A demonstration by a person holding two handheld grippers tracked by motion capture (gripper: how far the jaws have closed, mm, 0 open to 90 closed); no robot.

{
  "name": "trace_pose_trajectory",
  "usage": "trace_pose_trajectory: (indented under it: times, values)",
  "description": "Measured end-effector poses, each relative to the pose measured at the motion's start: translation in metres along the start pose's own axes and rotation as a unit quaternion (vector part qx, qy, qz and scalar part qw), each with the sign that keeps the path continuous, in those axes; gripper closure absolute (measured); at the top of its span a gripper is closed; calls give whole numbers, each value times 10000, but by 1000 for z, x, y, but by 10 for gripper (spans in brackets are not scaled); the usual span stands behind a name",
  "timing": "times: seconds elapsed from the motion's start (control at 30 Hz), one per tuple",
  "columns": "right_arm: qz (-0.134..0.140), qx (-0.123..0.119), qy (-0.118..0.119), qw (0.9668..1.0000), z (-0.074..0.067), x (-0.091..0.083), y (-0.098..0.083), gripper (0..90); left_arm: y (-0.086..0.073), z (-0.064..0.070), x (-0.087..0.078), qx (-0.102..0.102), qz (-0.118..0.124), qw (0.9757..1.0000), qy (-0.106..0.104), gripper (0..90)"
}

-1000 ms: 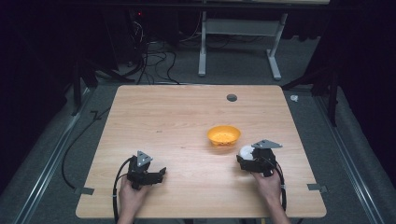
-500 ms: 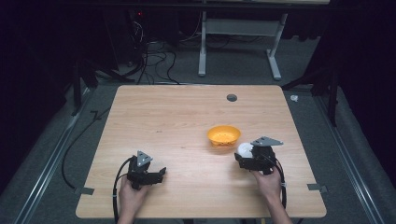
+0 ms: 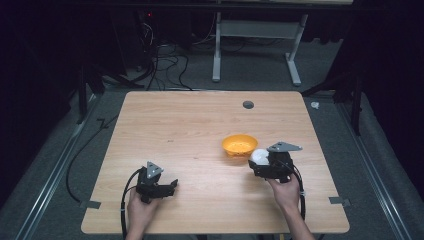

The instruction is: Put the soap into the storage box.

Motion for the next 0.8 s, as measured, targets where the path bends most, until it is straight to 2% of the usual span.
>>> trace_pose_trajectory:
  times: [0.33,0.53,0.8]
  values:
    - [28,-48,58,10000,0,-2,13,234,0,0,0,-1,0,10000,-1,154]
    - [89,60,95,9999,4,4,20,234,0,0,0,-4,3,10000,-2,154]
    - [37,12,125,9999,3,8,29,234,0,0,0,-4,3,10000,-2,154]
Point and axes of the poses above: each handheld gripper's, and its own axes: x roughly forward along the jaws, y roughly out of its top, z roughly to its right, the point moved 6 cm from there along x, roughly forward along the jaws, and after that the axes turned 11 degrees about -x, right-handed, at the moved point
